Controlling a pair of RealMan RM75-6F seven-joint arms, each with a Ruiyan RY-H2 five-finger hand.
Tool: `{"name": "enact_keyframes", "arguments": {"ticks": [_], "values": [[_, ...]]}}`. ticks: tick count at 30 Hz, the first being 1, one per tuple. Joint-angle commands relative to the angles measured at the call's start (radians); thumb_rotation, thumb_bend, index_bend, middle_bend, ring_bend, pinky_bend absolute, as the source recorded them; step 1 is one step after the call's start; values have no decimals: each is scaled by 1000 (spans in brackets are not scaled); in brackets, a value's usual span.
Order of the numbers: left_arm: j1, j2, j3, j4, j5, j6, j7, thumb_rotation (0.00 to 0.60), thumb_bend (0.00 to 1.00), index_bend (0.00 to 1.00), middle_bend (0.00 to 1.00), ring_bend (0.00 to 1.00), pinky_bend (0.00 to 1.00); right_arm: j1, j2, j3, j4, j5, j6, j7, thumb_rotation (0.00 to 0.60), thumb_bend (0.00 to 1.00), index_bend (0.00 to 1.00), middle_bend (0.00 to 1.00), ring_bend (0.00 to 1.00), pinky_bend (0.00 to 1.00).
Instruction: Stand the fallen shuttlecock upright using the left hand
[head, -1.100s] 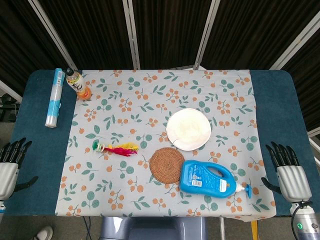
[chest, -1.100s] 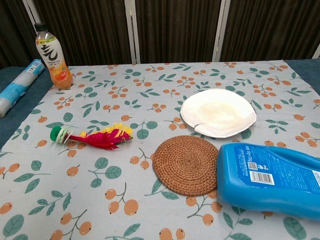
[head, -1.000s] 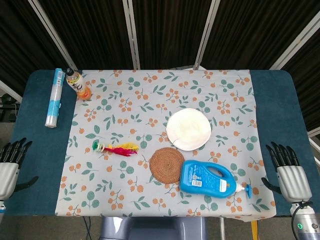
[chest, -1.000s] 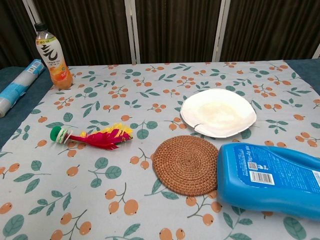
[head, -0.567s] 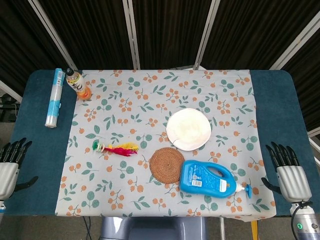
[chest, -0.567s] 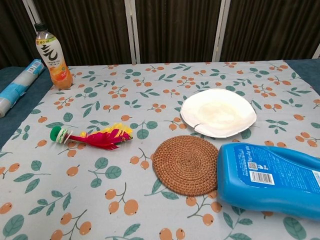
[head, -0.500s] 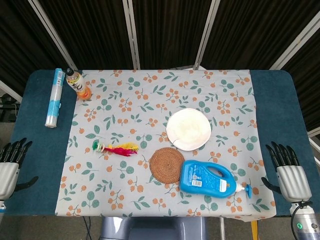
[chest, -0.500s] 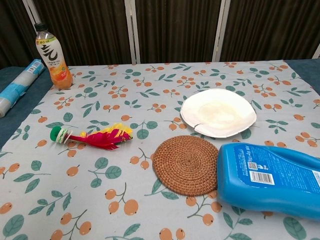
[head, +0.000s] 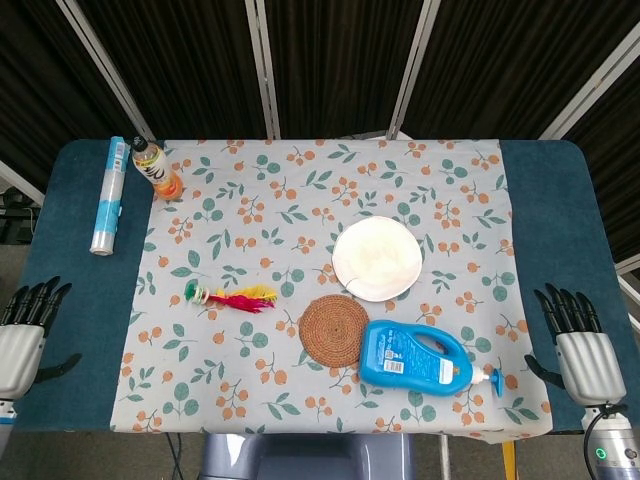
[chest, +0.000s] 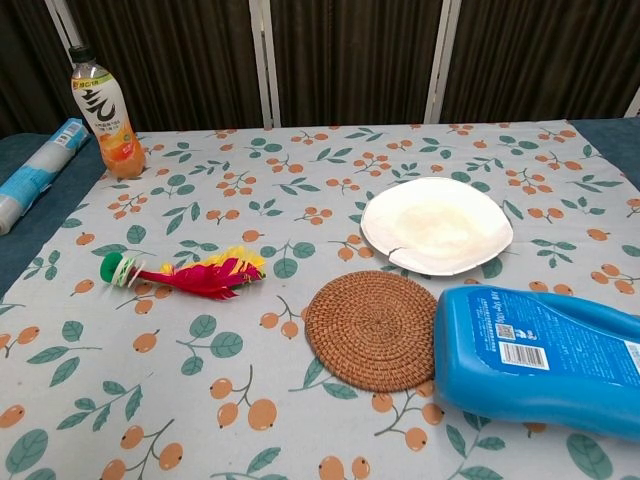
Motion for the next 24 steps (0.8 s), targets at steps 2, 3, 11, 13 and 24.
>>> {"name": "enact_keyframes", "arguments": {"ticks": [2, 3, 11, 13, 24], "values": [[-55, -5, -33, -33, -10, -50, 77, 600, 250, 158, 0, 0, 0, 0, -1, 1, 5, -3, 5, -6, 600, 120, 25, 0, 0, 0], [-70, -10, -46, -45, -19, -64, 95, 600, 264, 188, 0, 0, 0, 0, -1, 2, 6, -2, 4, -6, 600, 120, 26, 0, 0, 0], [-228, -121, -145, -108, -122, -211, 245, 600, 371, 419, 0, 0, 0, -1, 2, 4, 3, 9, -3, 1, 600, 121, 53, 0, 0, 0], [-264, -164, -162, -98, -148, -241, 286, 600, 372, 456, 0, 0, 0, -2, 4, 5, 2, 11, -1, 3, 600, 121, 56, 0, 0, 0], [-426, -391, -236, -27, -359, -336, 477, 600, 415, 520, 8, 0, 0, -6, 10, 8, -6, 27, -5, 5, 600, 121, 80, 0, 0, 0]]}}
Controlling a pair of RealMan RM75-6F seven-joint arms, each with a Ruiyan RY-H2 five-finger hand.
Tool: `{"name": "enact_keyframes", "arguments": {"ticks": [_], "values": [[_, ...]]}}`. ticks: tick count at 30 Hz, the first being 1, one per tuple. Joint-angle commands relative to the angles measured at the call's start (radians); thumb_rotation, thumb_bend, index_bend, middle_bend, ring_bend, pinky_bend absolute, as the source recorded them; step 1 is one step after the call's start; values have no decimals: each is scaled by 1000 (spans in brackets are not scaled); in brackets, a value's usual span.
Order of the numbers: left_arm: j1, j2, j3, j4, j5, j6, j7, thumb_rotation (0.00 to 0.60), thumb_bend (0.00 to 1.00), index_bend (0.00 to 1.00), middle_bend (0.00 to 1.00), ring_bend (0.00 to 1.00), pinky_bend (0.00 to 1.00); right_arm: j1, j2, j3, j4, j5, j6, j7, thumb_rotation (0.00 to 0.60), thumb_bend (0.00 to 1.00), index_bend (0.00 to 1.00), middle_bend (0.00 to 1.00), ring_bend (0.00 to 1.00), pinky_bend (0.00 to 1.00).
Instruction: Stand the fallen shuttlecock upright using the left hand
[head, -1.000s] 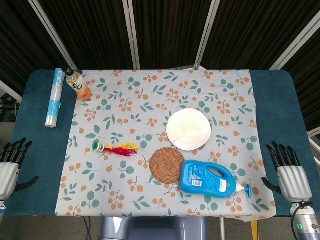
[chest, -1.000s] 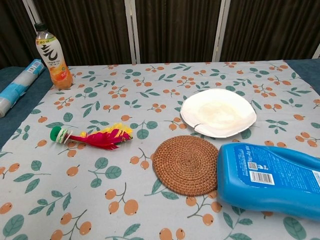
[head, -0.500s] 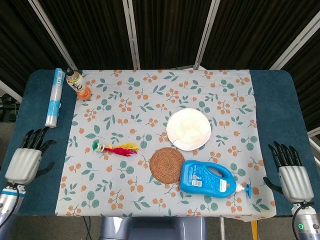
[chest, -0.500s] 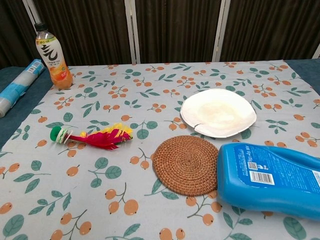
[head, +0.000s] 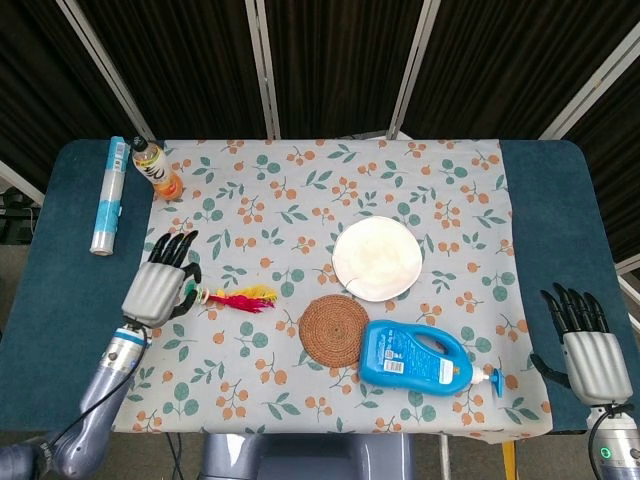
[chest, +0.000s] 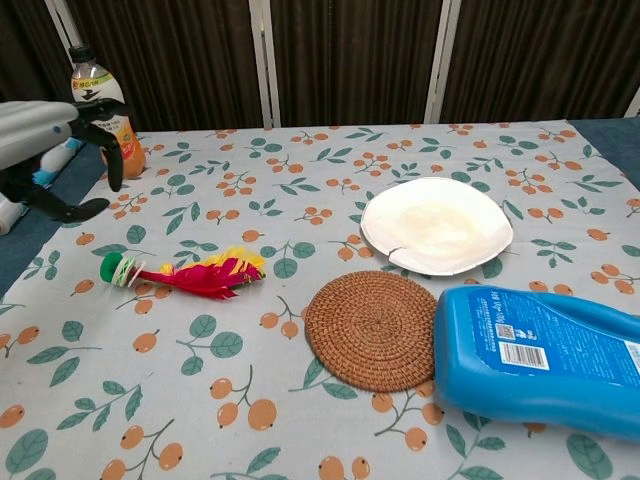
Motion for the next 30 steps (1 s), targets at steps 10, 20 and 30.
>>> {"name": "enact_keyframes", "arguments": {"ticks": [10, 20, 30], "values": [[-123, -162, -15, 81, -165, -48, 133, 600, 413, 473, 3, 0, 0, -2, 3, 1, -7, 8, -5, 0, 600, 120, 80, 0, 0, 0], [-157, -244, 10, 130, -213, -20, 164, 600, 414, 466, 0, 0, 0, -2, 3, 2, -10, 12, -7, 2, 600, 121, 81, 0, 0, 0], [-184, -308, 9, 194, -262, -13, 176, 600, 413, 473, 1, 0, 0, -2, 2, 1, -8, 8, -7, 6, 600, 121, 81, 0, 0, 0]]}}
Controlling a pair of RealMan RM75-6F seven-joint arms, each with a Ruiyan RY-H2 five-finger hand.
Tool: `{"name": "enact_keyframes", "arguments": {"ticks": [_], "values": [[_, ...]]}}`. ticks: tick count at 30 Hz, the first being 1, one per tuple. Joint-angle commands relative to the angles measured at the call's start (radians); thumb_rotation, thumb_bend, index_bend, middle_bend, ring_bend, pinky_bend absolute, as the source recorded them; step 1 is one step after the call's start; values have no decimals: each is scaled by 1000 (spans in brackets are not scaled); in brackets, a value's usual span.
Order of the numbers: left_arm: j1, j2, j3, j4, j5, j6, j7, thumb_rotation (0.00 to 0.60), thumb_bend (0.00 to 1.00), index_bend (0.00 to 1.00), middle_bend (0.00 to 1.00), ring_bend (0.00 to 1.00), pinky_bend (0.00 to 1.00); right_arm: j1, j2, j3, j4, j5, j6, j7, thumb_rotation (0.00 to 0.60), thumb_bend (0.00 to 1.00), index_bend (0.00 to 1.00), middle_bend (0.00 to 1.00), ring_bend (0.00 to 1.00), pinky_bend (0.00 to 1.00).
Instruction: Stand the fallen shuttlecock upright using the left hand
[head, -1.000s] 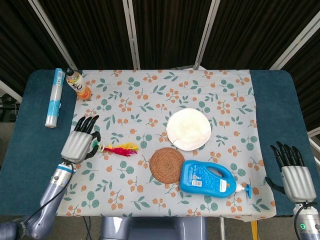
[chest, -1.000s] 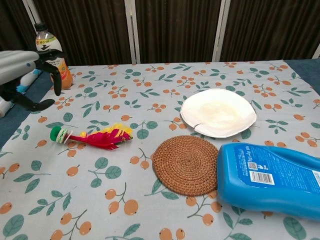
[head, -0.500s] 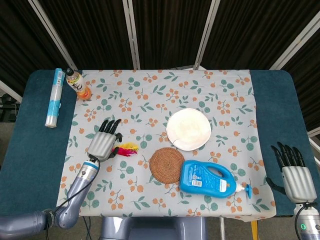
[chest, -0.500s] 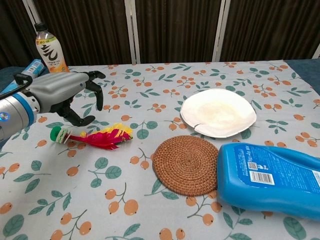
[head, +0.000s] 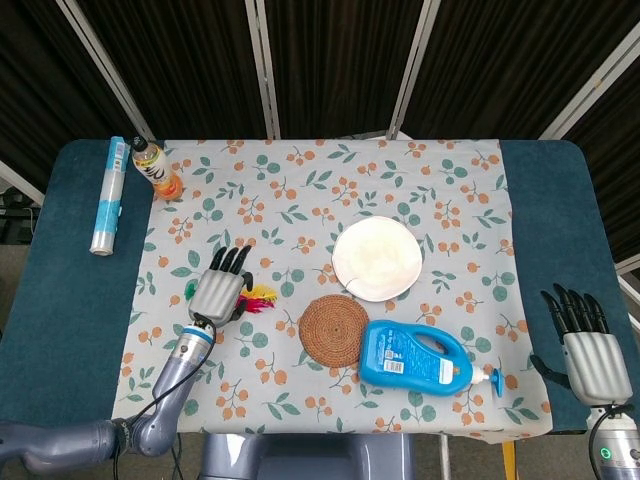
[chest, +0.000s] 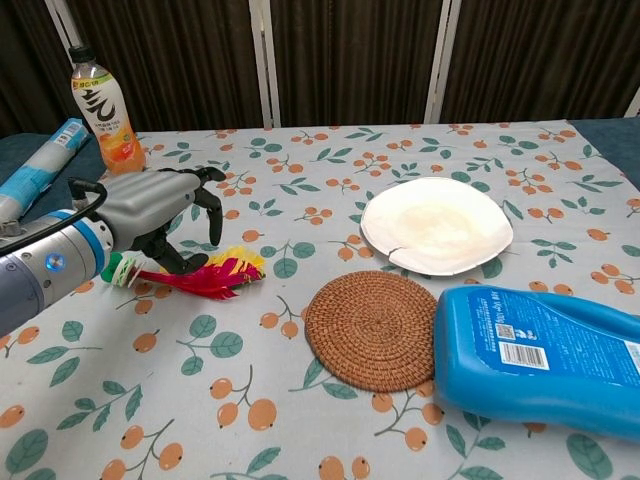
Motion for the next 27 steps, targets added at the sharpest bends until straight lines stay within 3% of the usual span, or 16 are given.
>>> {"name": "enact_keyframes", "arguments": {"ticks": [1, 23, 27], "values": [[-10, -20, -2, 16, -27, -4, 3, 600, 413, 472, 1, 0, 0, 0, 0, 0, 0, 0, 0, 1, 600, 121, 81, 0, 0, 0], [-40, -102, 8, 74, -60, 16, -4, 600, 436, 515, 4, 0, 0, 2, 1, -2, -3, -1, -8, 2, 600, 121, 81, 0, 0, 0], [-41, -105, 10, 75, -64, 18, -5, 600, 508, 546, 9, 0, 0, 2, 1, -2, -3, -2, -7, 2, 600, 121, 81, 0, 0, 0]]}}
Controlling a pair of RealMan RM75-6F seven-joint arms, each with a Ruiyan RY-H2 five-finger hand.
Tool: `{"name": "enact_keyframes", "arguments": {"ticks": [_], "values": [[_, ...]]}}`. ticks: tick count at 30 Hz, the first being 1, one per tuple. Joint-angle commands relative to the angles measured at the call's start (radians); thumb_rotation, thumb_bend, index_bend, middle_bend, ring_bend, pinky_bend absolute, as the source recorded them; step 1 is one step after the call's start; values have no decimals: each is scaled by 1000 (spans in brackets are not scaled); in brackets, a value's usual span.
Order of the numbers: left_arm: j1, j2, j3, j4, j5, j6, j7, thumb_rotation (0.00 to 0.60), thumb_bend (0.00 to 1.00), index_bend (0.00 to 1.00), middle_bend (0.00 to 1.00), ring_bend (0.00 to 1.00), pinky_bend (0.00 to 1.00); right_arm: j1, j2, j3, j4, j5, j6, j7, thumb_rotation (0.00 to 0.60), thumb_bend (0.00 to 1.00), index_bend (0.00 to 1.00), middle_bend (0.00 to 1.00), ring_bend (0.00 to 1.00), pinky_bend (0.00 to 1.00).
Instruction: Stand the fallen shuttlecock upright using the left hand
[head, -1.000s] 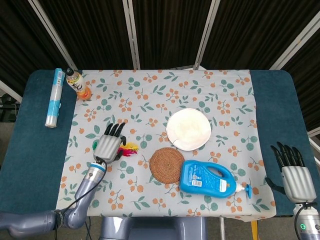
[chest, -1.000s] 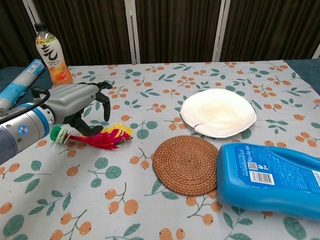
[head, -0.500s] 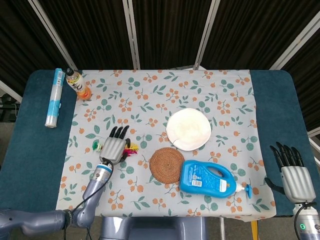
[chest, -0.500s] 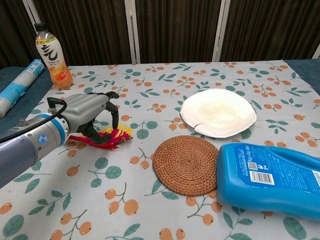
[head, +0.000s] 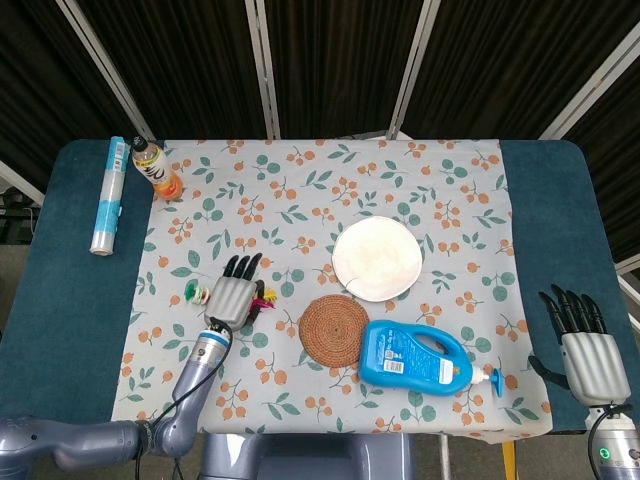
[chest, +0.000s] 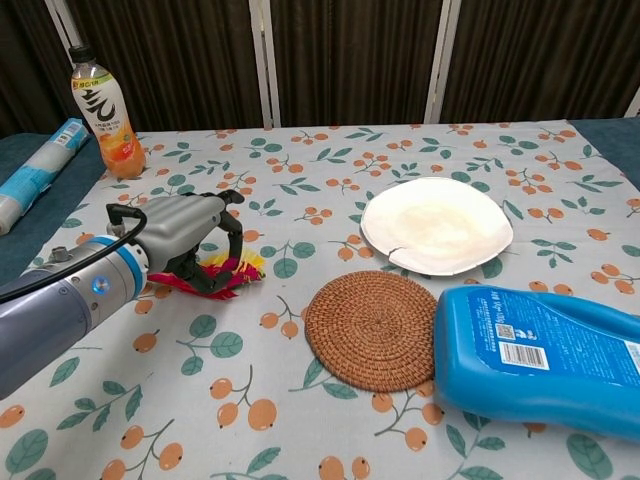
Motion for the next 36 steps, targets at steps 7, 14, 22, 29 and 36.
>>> {"name": "enact_keyframes", "arguments": {"ticks": [7, 14, 22, 29, 36], "values": [[-1, -1, 7, -6, 12, 4, -14, 600, 567, 592, 12, 0, 0, 0, -1, 0, 0, -2, 1, 0, 600, 121, 81, 0, 0, 0], [-1, 13, -2, -25, 28, 15, -32, 600, 568, 613, 13, 0, 0, 0, -1, 0, 2, -1, 1, 1, 600, 121, 81, 0, 0, 0], [-2, 65, -29, -108, 46, 42, -38, 600, 569, 614, 13, 0, 0, 0, -2, 0, 3, -5, 3, 1, 600, 120, 72, 0, 0, 0], [8, 149, -46, -217, 109, 94, -42, 600, 571, 613, 12, 0, 0, -3, -15, 4, 27, -61, 58, 68, 600, 120, 65, 0, 0, 0], [23, 237, -78, -294, 119, 120, -64, 600, 571, 613, 13, 0, 0, -5, -18, 2, 41, -52, 51, 62, 600, 121, 66, 0, 0, 0]]}}
